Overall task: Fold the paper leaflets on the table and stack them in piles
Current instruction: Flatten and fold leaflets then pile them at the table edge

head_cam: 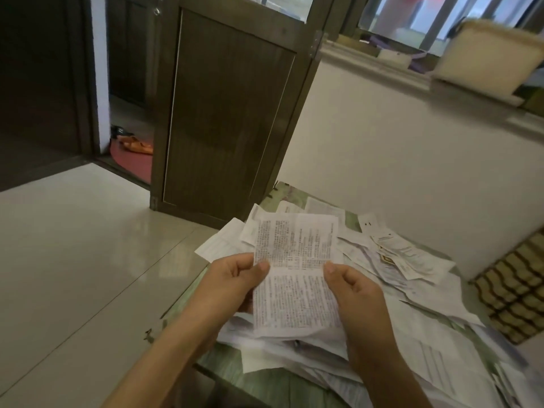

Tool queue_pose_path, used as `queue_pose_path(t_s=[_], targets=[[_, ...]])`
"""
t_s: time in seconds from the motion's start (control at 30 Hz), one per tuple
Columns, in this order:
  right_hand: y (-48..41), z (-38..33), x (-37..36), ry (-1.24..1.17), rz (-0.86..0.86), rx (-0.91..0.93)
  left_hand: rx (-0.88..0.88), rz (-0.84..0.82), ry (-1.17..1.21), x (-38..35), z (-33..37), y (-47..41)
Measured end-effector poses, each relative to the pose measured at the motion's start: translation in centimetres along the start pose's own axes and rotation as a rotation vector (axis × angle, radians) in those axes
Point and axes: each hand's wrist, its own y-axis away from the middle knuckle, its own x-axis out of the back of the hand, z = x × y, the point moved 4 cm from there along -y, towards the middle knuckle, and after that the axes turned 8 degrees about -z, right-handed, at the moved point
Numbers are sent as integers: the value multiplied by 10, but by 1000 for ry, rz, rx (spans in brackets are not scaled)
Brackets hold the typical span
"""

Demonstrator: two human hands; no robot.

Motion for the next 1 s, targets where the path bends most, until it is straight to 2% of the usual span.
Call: queue_pose_path(t_s=[0.1,0.17,0.23,0.37,0.47,0.53,0.63,0.73,0.8,0.83,0.93,1.0], targets=[[0,0,4,-66,-134,-52,-21,44,-47,1,-2,1],[0,-2,2,-138,-272,-103,-14,14,-33,1,-3,1],[0,-1,4,-137,-312,-121,0,-9,-39,2,-2,1],[0,5,9,-7,-223,-58,87,19,116,0,-8,-2],[3,11,10,-1,-155,-22,207,-117,346,-13,-12,2],[4,11,9,-5,-139,12,258,-208,302,-20,-17,3],[6,9,12,-21,-94,23,231,-126,108,-16,-22,1],[10,6,24,1,88,103,177,-85,8,-11,-20,1],[16,-1,28,118,189,224,145,-103,-46,-11,-18,2],[19,-4,24,237,176,284,133,-122,-66,-12,-18,3],[19,-5,9,738,14,354,106,-199,-115,-19,-17,5],[18,-3,3,859,-20,385,101,-221,-147,-21,-16,6]])
